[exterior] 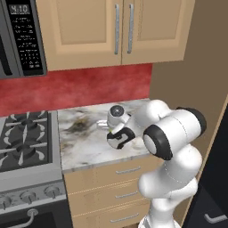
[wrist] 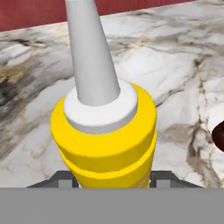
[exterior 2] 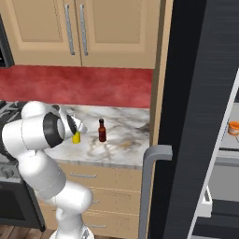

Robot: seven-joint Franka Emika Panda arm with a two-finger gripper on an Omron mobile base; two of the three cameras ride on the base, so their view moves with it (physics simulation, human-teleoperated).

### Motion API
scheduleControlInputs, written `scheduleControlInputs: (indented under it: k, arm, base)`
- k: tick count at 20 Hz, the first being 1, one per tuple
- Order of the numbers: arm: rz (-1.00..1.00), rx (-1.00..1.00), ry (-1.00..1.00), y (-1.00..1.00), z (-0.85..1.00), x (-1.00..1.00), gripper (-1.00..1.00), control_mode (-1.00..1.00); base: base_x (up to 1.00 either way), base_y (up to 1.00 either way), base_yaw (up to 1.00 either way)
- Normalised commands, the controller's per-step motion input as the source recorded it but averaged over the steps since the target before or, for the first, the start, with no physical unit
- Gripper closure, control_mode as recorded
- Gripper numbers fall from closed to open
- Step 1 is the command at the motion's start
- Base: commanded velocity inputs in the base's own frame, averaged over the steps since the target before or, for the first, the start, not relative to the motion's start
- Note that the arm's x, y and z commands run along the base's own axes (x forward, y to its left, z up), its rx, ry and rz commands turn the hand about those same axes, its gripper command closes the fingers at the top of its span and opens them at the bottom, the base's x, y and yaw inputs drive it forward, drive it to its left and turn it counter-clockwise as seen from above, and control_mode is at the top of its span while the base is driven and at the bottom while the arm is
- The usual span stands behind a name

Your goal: Place the condiment bottle and mustard from the counter to the top shelf of the fridge. If the existing items in the fridge are on the top shelf, move them to other shelves.

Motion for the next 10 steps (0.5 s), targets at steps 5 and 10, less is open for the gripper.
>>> scheduleControlInputs:
  k: [5,10]
  arm:
    - [0.02,0.0,-0.14,0.15,0.45,-0.48,1.0,-1.0]
    - [0.06,0.0,-0.33,0.24,1.0,-1.0,1.0,-1.0]
  base:
    - [0.0,0.0,0.0]
    - [0.0,0.0,0.0]
